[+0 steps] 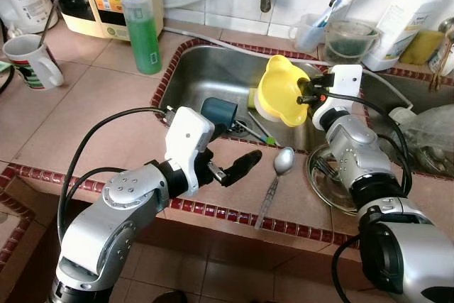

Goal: Kitchen organization

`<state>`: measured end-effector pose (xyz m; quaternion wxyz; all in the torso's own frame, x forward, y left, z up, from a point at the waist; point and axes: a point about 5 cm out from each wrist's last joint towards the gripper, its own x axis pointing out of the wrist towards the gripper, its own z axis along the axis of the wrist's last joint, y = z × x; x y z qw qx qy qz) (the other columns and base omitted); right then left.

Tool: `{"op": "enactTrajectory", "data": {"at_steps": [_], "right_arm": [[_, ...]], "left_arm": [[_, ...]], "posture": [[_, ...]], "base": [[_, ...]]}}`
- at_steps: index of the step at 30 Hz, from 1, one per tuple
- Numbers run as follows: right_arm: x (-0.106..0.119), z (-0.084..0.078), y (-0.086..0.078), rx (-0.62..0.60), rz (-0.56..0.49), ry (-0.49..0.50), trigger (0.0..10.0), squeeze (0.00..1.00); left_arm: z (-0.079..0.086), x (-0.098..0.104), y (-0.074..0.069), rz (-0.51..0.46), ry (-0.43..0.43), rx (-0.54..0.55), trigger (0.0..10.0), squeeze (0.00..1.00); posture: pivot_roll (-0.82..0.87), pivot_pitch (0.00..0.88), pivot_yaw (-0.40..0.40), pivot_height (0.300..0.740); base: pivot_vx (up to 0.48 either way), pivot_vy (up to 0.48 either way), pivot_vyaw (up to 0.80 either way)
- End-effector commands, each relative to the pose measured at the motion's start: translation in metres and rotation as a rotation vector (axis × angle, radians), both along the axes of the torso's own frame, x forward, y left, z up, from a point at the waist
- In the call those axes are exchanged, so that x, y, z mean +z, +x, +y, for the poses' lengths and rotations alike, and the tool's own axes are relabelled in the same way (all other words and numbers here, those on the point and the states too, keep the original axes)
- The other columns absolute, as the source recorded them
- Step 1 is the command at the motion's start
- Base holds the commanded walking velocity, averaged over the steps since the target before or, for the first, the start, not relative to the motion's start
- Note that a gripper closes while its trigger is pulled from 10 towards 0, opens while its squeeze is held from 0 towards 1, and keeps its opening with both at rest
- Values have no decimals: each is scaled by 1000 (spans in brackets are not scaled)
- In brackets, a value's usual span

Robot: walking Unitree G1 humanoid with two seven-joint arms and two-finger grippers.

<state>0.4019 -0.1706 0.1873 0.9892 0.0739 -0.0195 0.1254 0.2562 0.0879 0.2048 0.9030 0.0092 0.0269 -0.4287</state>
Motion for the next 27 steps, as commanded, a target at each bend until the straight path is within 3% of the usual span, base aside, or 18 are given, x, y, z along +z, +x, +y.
{"op": "enactTrajectory", "data": {"at_steps": [1,20,22,23,24,27], "right_arm": [[8,-4,4,9,10,40,10000,0],[4,-3,8,13,144,101,10000,0],[3,-3,8,22,155,106,10000,55],[3,-3,8,21,155,107,10000,796],[5,-4,9,24,153,115,10000,1000],[6,-4,9,27,150,120,10000,1000]], "left_arm": [[-5,8,-4,-18,-7,-20,10000,0],[-8,12,-6,-10,-20,10,10000,0],[-9,12,-5,-10,-25,14,10000,0],[-9,13,-5,-14,-25,16,10000,0],[-10,14,-3,-20,-26,20,10000,0],[-10,14,-2,-23,-29,25,10000,0]], "posture": [[114,203,-58,740],[130,173,-83,740],[130,165,-85,740],[131,159,-85,740],[132,155,-86,740],[131,147,-87,740]], "base": [[0,0,0],[0,0,0],[0,0,0],[0,0,0],[0,0,0],[0,0,0]]}}
